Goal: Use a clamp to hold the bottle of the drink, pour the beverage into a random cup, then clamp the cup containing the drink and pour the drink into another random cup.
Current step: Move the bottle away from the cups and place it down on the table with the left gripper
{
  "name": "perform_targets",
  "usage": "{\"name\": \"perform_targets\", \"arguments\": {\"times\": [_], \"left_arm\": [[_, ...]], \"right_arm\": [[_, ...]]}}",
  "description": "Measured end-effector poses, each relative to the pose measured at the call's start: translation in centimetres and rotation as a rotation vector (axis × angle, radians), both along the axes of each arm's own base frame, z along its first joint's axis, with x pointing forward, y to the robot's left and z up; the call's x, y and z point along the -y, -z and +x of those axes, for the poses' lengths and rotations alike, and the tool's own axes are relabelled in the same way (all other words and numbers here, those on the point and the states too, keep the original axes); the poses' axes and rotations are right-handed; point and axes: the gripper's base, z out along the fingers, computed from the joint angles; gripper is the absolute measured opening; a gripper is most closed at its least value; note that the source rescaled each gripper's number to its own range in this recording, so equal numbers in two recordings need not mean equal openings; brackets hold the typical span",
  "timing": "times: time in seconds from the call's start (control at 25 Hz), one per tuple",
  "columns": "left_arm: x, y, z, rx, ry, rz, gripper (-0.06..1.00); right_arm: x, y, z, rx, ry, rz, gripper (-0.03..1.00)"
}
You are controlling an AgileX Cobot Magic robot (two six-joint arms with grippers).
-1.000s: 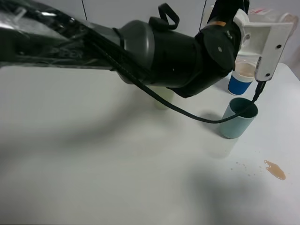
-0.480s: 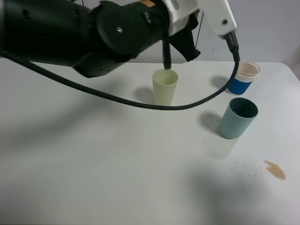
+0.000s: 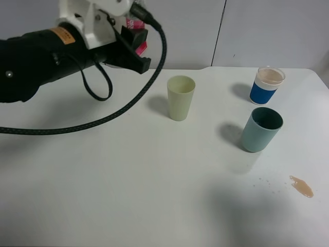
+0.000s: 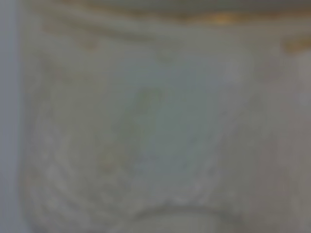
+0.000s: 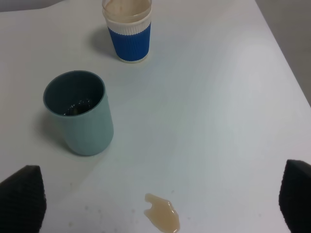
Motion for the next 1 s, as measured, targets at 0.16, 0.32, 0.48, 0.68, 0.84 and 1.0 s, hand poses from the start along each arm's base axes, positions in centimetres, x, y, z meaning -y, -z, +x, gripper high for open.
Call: {"name": "perform_targets", "arguments": {"times": [0.16,0.32,0.48,0.68,0.84,1.0], "left_arm": [[-1.8,2.0,-0.3,-0.079,-0.011,-0.006,0.05],[-4.6,4.9,-0.8,-0.174,-0.061,0.046,0.05],[-6.7,6.4,-1.2,-0.201,-0.108,0.076,0.05],[-8.6,7.8,-1.2,-0.214,-0.137,0.036,0.05],[-9.7,9.0,-0.9,-0.243,-0.12,-0.066,0.05],[-10.3,10.3,-0.2,-0.27,-0.055,-0.151,0.05]], "right_arm": [[0.0,0.0,0.0,0.0,0.0,0.0,0.85],[0.0,0.0,0.0,0.0,0.0,0.0,0.85],[0.0,0.0,0.0,0.0,0.0,0.0,0.85],[0.0,0.0,0.0,0.0,0.0,0.0,0.85],[0.0,0.0,0.0,0.0,0.0,0.0,0.85],[0.0,0.0,0.0,0.0,0.0,0.0,0.85]]}}
